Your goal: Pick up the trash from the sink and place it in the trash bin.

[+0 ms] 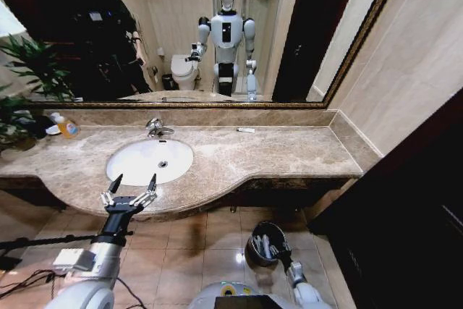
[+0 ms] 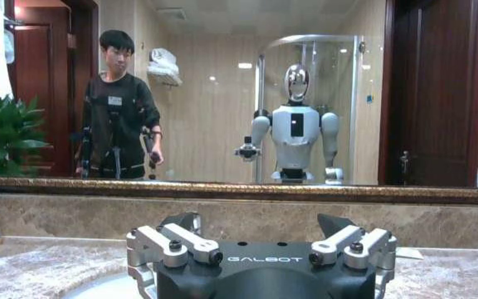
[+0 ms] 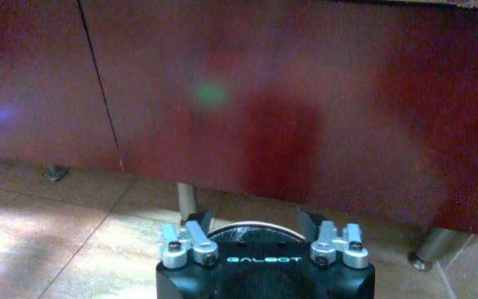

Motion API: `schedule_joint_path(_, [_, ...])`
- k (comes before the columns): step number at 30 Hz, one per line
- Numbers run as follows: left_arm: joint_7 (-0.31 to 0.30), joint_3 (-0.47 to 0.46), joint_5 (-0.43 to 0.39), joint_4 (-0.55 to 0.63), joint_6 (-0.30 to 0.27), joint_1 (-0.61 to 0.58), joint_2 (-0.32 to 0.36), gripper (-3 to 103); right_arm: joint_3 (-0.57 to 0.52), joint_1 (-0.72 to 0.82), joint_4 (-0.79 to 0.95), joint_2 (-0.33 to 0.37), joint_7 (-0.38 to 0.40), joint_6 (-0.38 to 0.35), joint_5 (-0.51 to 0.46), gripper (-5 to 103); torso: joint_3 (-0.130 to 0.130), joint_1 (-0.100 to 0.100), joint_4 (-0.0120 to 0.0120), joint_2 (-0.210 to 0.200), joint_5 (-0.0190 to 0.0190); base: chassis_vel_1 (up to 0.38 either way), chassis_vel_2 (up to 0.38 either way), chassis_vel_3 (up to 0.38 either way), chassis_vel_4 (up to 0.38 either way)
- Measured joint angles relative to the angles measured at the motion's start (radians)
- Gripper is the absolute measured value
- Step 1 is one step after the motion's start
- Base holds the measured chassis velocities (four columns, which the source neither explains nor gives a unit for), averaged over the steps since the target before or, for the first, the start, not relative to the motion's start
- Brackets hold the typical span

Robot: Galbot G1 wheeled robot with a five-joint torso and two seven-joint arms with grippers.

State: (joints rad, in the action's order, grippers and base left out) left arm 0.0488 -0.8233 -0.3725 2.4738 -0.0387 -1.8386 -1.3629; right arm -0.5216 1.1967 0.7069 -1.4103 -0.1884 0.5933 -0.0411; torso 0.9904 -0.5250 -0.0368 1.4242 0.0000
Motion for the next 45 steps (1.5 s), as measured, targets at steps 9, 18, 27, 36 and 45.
schedule_joint_path(9, [0.000,0.000,0.000,0.000,0.000,0.000,0.000,100,0.000,0.008,-0.003,0.000,0.006,0.010,0.010,98,0.000,0.000,0.0000,0.000,0.0000,0.000,0.000,0.000,0.000])
schedule_joint_path(18, [0.000,0.000,0.000,0.000,0.000,0.000,0.000,100,0.000,0.011,-0.004,-0.007,0.010,0.013,0.013,100,0.000,0.000,0.0000,0.000,0.0000,0.000,0.000,0.000,0.000])
schedule_joint_path(27, [0.000,0.000,0.000,0.000,0.000,0.000,0.000,100,-0.001,0.010,0.002,-0.007,0.011,0.011,0.012,100,0.000,0.000,0.0000,0.000,0.0001,0.000,0.000,0.000,0.000])
schedule_joint_path(36, [0.000,0.000,0.000,0.000,0.000,0.000,0.000,100,-0.005,0.215,0.446,0.026,0.013,-0.144,-0.082,100,0.000,0.000,0.0003,0.000,-0.0003,0.000,0.000,0.000,0.000])
schedule_joint_path(45, [0.000,0.000,0.000,0.000,0.000,0.000,0.000,100,0.002,0.406,1.007,0.091,0.059,-0.362,-0.128,100,0.000,0.000,-0.0001,0.000,0.0000,0.000,0.000,0.000,0.000])
